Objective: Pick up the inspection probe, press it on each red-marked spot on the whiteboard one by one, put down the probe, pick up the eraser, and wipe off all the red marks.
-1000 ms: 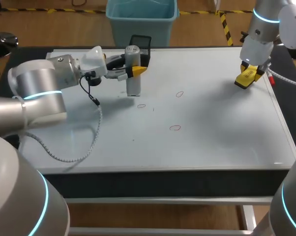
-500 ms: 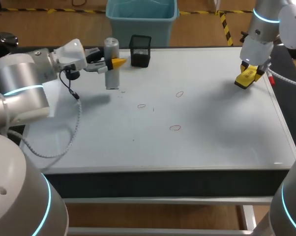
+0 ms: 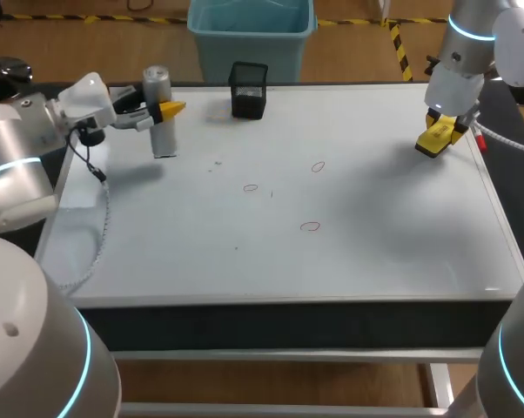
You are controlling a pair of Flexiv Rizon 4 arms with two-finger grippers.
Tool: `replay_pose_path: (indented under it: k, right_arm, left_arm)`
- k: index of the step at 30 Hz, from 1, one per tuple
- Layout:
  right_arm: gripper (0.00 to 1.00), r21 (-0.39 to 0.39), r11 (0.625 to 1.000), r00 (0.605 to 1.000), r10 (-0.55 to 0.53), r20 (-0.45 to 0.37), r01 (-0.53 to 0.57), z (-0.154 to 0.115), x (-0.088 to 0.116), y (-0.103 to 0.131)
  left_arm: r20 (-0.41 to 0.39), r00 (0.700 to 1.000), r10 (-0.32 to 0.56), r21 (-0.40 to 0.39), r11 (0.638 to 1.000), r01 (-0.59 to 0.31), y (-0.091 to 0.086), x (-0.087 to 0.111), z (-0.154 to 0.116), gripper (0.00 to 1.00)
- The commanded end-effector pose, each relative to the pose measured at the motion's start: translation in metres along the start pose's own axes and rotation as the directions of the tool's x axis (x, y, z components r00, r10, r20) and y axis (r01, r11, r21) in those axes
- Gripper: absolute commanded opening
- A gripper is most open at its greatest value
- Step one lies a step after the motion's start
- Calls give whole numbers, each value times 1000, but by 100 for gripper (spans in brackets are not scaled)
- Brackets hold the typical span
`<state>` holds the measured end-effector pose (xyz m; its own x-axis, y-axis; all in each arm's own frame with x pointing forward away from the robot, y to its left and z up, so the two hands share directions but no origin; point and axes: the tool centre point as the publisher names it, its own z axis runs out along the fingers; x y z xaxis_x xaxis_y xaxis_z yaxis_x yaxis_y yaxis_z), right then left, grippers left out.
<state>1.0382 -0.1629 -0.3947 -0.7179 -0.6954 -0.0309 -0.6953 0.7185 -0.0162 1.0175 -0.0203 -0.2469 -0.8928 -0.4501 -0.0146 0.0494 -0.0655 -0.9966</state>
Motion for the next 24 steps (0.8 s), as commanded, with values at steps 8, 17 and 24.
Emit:
replay_pose_path:
  k: [8, 17, 24]
  right_arm:
    - [0, 1, 1000, 1000, -1, -2, 1, -1, 0, 0]
    - [0, 1, 1000, 1000, -1, -2, 1, -1, 0, 0]
    - [0, 7, 999, 999, -34, 9, 34, -5, 0, 8]
  left_arm:
    - [11, 1000, 16, 29, 999, -17, -2, -8, -14, 0]
    - [24, 999, 30, 36, 999, -30, -10, -12, -17, 0]
    - [24, 999, 30, 36, 999, -30, -10, -12, -17, 0]
